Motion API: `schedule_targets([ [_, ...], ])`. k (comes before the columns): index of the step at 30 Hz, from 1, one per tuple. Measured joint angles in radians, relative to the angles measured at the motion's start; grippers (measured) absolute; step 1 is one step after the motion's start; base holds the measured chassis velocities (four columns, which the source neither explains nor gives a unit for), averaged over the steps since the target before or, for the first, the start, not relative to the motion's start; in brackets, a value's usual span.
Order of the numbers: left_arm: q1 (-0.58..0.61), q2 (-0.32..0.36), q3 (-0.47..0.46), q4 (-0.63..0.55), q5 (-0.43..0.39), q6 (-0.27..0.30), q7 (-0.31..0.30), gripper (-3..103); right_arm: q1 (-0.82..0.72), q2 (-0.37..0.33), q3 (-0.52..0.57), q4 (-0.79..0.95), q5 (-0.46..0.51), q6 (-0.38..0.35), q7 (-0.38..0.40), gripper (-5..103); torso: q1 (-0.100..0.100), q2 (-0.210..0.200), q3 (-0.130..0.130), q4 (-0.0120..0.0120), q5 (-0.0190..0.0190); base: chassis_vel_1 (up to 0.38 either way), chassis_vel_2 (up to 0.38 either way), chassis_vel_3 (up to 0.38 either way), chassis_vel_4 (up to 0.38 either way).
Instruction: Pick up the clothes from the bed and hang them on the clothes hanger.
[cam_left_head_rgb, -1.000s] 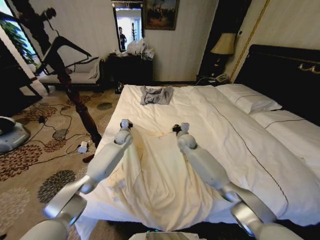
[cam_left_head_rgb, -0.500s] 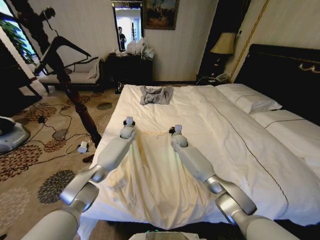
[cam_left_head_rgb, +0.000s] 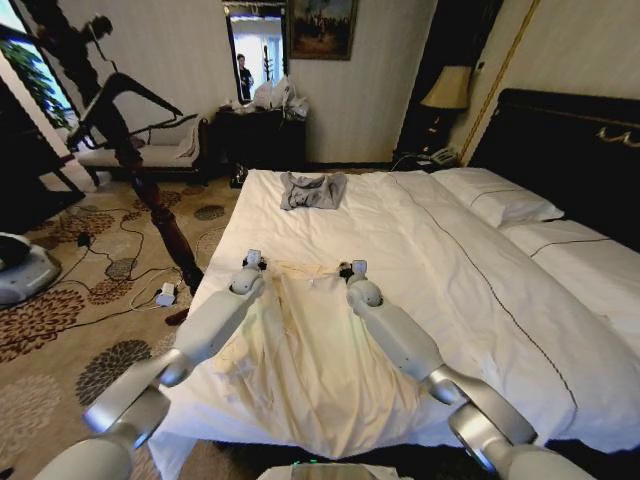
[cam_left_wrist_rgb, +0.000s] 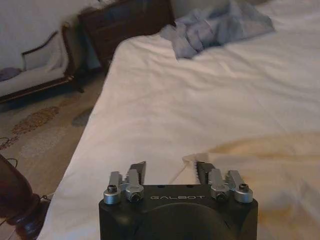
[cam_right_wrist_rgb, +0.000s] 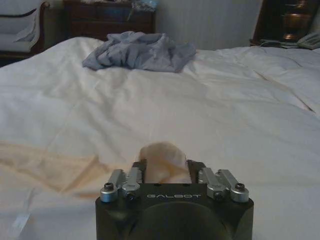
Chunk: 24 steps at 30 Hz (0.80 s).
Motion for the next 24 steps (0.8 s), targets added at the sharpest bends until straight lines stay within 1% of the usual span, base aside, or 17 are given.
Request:
schedule_targets([
  [1,0.005,0.014,0.004,-0.020,-0.003,0.010,0.006,63,-0.005,-0.014,-0.007,0.016,0.003,-0.011,0.003,51,0.000,0.000,0.000,0.0000,0.0000,0.000,0.000,0.000,0.000],
  [2,0.005,0.014,0.004,-0.020,-0.003,0.010,0.006,63,-0.005,-0.014,-0.007,0.016,0.003,-0.011,0.003,51,0.000,0.000,0.000,0.0000,0.0000,0.000,0.000,0.000,0.000],
  [4,0.022,0.050,0.007,-0.072,-0.015,0.026,0.016,74,-0.017,-0.036,-0.013,0.044,0.016,-0.033,0.011,61,0.000,0.000,0.000,-0.0002,0.0000,0.000,0.000,0.000,0.000],
  [5,0.022,0.050,0.007,-0.072,-0.015,0.026,0.016,74,-0.017,-0.036,-0.013,0.044,0.016,-0.033,0.011,61,0.000,0.000,0.000,-0.0002,0.0000,0.000,0.000,0.000,0.000],
  [8,0.056,0.099,0.006,-0.139,-0.046,0.044,0.025,89,-0.033,-0.071,-0.018,0.087,0.058,-0.072,0.025,78,0.000,0.000,0.000,0.0003,0.0000,0.000,0.000,0.000,0.000],
  [9,0.070,0.115,0.004,-0.160,-0.057,0.046,0.031,94,-0.040,-0.085,-0.019,0.099,0.063,-0.075,0.027,78,0.000,0.000,0.000,0.0003,0.0000,0.000,0.000,0.000,0.000],
  [10,0.070,0.115,0.004,-0.160,-0.057,0.046,0.031,94,-0.040,-0.085,-0.019,0.099,0.063,-0.075,0.027,78,0.000,0.000,0.000,0.0003,0.0000,0.000,0.000,0.000,0.000],
  [11,0.087,0.133,0.002,-0.183,-0.068,0.046,0.042,94,-0.047,-0.098,-0.019,0.114,0.068,-0.076,0.028,89,0.000,0.000,0.000,0.0000,0.0000,0.000,0.000,0.000,0.000],
  [12,0.100,0.146,-0.001,-0.198,-0.073,0.045,0.050,98,-0.055,-0.108,-0.019,0.130,0.073,-0.076,0.030,89,0.000,0.000,0.000,-0.0002,-0.0001,0.000,0.000,0.000,0.000],
  [14,0.118,0.159,-0.011,-0.211,-0.079,0.035,0.060,100,-0.062,-0.116,-0.016,0.148,0.078,-0.076,0.034,94,0.000,0.000,0.000,-0.0002,0.0001,0.000,0.000,0.000,0.000],
  [15,0.137,0.168,-0.027,-0.222,-0.095,0.011,0.079,100,-0.071,-0.123,-0.010,0.169,0.086,-0.076,0.040,97,0.000,0.000,0.000,0.0002,0.0002,0.000,0.000,0.000,0.000],
  [17,0.163,0.174,-0.057,-0.229,-0.128,-0.052,0.125,100,-0.085,-0.132,0.000,0.200,0.093,-0.076,0.047,100,0.000,0.000,0.000,0.0004,-0.0001,0.000,0.000,0.000,0.000],
  [18,0.175,0.176,-0.072,-0.232,-0.149,-0.099,0.157,100,-0.092,-0.138,0.004,0.216,0.094,-0.076,0.052,100,0.000,0.000,0.000,0.0005,-0.0001,0.000,0.000,0.000,0.000],
  [19,0.191,0.179,-0.094,-0.236,-0.186,-0.181,0.217,100,-0.105,-0.148,0.012,0.240,0.095,-0.076,0.057,100,0.000,0.000,0.000,0.0004,-0.0001,0.000,0.000,0.000,0.000],
  [20,0.191,0.179,-0.094,-0.236,-0.186,-0.181,0.217,100,-0.105,-0.148,0.012,0.240,0.095,-0.076,0.057,100,0.000,0.000,0.000,0.0004,-0.0001,0.000,0.000,0.000,0.000],
  [22,0.211,0.178,-0.122,-0.249,-0.261,-0.271,0.286,100,-0.127,-0.158,0.031,0.265,0.094,-0.075,0.064,100,0.000,0.000,0.000,-0.0002,0.0001,0.000,0.000,0.000,0.000],
  [24,0.226,0.167,-0.155,-0.268,-0.373,-0.304,0.311,100,-0.145,-0.164,0.049,0.278,0.091,-0.074,0.068,100,0.000,0.000,0.000,-0.0001,0.0001,0.000,0.000,0.000,0.000],
])
